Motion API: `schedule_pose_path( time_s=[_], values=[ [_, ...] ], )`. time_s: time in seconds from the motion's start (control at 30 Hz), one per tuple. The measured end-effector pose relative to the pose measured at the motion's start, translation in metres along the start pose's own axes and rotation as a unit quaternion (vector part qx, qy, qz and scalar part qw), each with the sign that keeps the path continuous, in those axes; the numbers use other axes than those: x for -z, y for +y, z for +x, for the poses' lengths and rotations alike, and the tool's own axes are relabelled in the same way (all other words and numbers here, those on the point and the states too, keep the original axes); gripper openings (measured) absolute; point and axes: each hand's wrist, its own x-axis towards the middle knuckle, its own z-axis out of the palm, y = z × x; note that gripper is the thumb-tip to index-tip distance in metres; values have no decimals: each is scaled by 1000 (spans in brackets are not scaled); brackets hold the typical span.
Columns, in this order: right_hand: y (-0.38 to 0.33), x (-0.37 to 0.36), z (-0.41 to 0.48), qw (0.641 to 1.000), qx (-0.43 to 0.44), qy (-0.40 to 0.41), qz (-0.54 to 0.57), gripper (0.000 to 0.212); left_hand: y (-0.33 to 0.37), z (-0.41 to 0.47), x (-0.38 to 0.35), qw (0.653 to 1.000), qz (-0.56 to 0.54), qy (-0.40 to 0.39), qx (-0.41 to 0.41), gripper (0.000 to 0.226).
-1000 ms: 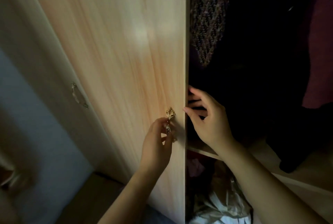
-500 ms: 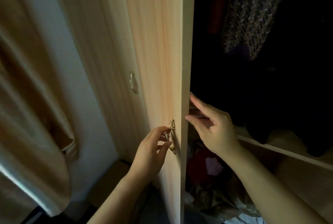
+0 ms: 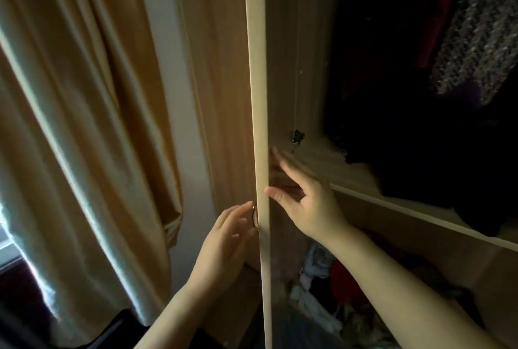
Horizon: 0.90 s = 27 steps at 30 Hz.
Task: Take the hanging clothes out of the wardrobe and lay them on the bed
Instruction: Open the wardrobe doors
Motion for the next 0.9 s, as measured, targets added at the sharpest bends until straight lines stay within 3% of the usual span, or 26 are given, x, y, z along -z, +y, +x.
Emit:
schedule_pose_path(
  time_s=[0.27,0.47,0.7,0.9],
  values=[
    [-3,-59,33,998,28,-14,-50,62,-26,7,29,993,64,83,49,37],
    [15,-100,65,992,46,-25,-117,80,-55,19,45,979,66,166,102,34],
    [25,-133,86,988,82,-4,-131,73,-75,36,68,965,137,167,148,19],
    [27,-119,78,991,66,-46,-110,71,-57,29,59,953,209,178,128,49]
  ],
)
